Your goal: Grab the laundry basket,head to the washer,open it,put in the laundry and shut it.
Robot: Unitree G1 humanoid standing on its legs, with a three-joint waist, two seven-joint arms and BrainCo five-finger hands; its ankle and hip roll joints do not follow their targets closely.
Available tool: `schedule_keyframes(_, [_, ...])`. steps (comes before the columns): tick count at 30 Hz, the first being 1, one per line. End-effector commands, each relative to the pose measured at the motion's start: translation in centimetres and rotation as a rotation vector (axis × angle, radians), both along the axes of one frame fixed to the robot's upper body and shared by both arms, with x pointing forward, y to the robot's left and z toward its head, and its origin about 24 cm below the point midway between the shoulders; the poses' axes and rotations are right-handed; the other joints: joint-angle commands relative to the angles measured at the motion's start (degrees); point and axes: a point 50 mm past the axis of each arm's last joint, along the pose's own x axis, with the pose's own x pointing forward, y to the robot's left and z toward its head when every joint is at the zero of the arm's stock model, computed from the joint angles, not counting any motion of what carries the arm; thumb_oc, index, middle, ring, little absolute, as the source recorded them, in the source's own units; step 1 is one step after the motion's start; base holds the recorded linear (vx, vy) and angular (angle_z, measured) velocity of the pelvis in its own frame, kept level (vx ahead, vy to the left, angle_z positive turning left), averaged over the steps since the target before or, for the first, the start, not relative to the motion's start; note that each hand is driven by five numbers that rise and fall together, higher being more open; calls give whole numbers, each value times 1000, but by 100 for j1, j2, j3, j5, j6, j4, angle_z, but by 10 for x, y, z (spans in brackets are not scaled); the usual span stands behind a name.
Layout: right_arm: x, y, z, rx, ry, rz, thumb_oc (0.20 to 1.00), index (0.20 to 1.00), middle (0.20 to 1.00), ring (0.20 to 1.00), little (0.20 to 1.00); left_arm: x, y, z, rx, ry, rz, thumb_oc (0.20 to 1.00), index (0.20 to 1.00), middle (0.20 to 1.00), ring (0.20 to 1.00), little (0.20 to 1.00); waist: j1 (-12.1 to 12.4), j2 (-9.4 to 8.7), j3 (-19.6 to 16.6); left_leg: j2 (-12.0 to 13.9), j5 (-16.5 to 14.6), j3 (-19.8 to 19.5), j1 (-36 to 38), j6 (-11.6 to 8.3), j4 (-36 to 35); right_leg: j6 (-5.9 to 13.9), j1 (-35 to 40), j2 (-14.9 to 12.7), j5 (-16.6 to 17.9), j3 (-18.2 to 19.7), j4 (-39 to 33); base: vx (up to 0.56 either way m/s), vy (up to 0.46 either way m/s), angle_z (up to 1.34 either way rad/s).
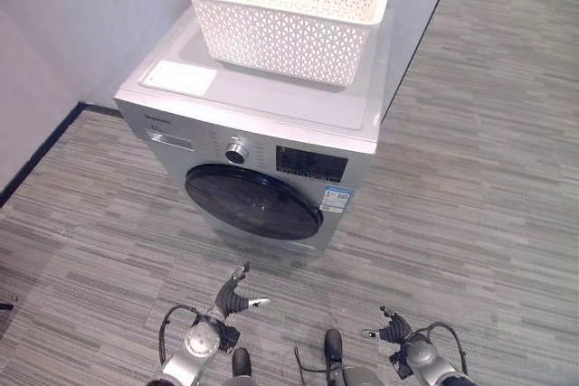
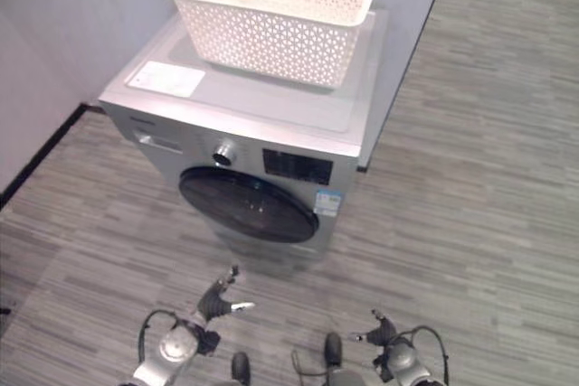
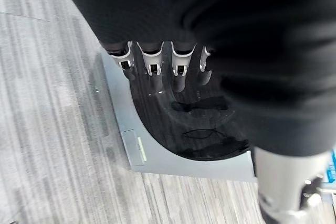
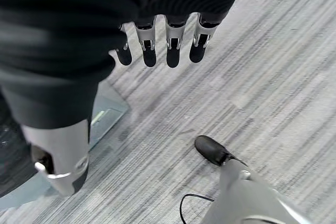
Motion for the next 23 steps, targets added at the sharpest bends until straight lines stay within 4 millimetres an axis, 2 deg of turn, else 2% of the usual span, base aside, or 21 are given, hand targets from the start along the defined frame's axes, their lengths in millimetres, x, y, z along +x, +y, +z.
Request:
schedule_keyframes(1, [-6, -4, -3, -4, 7, -45, 1000, 1000, 1000, 1000, 1000, 17, 7, 6, 77, -54, -67, 1000, 1000, 1000, 1000, 1000, 46, -370, -121, 3, -194, -136, 25, -102, 348, 424, 186, -417, -395, -12, 323, 0, 0, 0])
schedule_keyframes(4, [-17, -7, -8, -15, 60, -45, 1000, 1000, 1000, 1000, 1000, -3, 14, -20, 144, 93, -38, 1000, 1000, 1000, 1000, 1000, 60, -347, -178, -21, -194, -201, 69, -95, 348, 406, 288, -434, -438, -62, 329, -2, 6, 11])
schedule_keyframes(5, [-16, -7, -8, -15, 59, -45, 1000, 1000, 1000, 1000, 1000, -3, 13, -21, 144, 92, -38, 1000, 1000, 1000, 1000, 1000, 57, -343, -176, -21, -194, -205, 70, -95, 347, 406, 291, -434, -439, -66, 329, -3, 7, 14])
schedule_keyframes(7, [-27, -7, -13, -14, 108, -59, 1000, 1000, 1000, 1000, 1000, -21, 20, -39, 185, 213, 10, 1000, 1000, 1000, 1000, 1000, 75, -335, -232, -38, -174, -262, 95, -89, 316, 387, 350, -439, -461, -127, 342, -6, -1, 7])
schedule_keyframes(9, [-33, -7, -15, -8, 131, -70, 1000, 1000, 1000, 1000, 1000, -29, 22, -46, 205, 264, 21, 1000, 1000, 1000, 1000, 1000, 87, -331, -274, -51, -167, -290, 114, -86, 282, 383, 395, -446, -467, -157, 329, -4, -5, 3])
schedule_keyframes(18, [-39, -11, -17, -8, 156, -99, 1000, 1000, 1000, 1000, 1000, -47, 25, -57, 243, 364, 1, 1000, 1000, 1000, 1000, 1000, 90, -301, -359, -90, -168, -311, 136, -84, 255, 378, 464, -469, -442, -178, 258, -5, 5, 4])
schedule_keyframes(23, [-38, -10, -17, -7, 158, -90, 1000, 1000, 1000, 1000, 1000, -49, 24, -58, 234, 365, 7, 1000, 1000, 1000, 1000, 1000, 121, -288, -395, -103, -151, -317, 161, -85, 197, 381, 489, -475, -419, -190, 203, -2, 5, 4])
